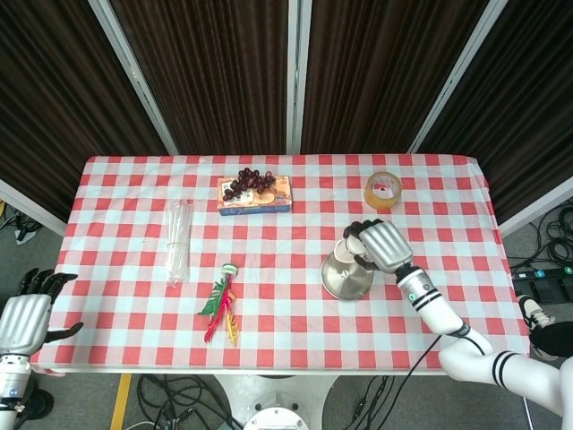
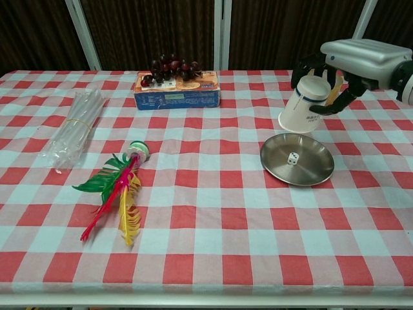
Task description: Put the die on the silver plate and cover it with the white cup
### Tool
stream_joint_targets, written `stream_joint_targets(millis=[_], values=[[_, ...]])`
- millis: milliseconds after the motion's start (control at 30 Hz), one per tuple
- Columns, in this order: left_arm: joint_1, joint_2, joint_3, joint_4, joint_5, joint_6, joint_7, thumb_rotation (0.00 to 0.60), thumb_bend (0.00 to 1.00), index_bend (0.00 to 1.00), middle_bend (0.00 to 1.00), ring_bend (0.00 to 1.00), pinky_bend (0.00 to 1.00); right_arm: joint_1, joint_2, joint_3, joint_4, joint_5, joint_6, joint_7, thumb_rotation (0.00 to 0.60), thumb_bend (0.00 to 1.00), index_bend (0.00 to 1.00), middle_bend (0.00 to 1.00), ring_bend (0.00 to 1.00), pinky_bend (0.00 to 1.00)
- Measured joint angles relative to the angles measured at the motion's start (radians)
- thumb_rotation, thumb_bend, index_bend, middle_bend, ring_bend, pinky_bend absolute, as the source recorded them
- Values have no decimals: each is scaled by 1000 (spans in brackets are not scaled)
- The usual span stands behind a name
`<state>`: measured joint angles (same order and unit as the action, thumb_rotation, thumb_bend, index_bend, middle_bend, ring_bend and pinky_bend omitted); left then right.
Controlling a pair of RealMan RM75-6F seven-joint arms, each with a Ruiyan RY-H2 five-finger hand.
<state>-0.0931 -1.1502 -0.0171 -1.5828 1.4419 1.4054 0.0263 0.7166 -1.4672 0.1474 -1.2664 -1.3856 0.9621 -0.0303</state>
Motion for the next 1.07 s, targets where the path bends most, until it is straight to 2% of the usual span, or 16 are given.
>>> stream_joint_targets(millis=[200, 300, 433, 533, 667, 767, 867, 1067], values=[[6, 2, 4, -5, -1, 4, 1, 600, 29, 223, 223, 120, 78, 32, -45, 35, 142, 93, -95, 5, 600, 301, 445, 393, 265, 365], [10, 4, 5, -7, -3, 7, 1, 600, 29, 223, 223, 120, 78, 50, -77, 40, 213, 126, -161, 8, 600, 301, 289, 310, 181, 297], [9, 7, 3, -8, -1, 8, 1, 600, 29, 223, 223, 120, 78, 65, -92, 33, 232, 161, -228, -8, 600, 301, 62, 186, 61, 198], [6, 6, -1, -4, 2, 10, 0, 600, 29, 223, 223, 120, 78, 58, -77, 31, 202, 166, -214, -23, 600, 301, 3, 133, 19, 161], [3, 0, -5, 7, 11, 16, -4, 600, 29, 223, 223, 120, 78, 27, -21, 31, 115, 164, -147, -42, 600, 301, 0, 143, 36, 159], [1, -9, -11, 22, 22, 33, -6, 600, 28, 223, 223, 121, 78, -22, 33, 26, 28, 147, -50, -51, 600, 301, 19, 213, 111, 210], [0, -26, -18, 44, 35, 53, 3, 600, 28, 223, 223, 121, 78, -99, 95, 6, -67, 112, 85, -55, 600, 302, 49, 229, 119, 222], [-10, -49, -30, 54, 42, 62, 33, 600, 29, 223, 223, 120, 78, -309, 214, -74, -244, 23, 367, -58, 600, 301, 55, 206, 95, 221]])
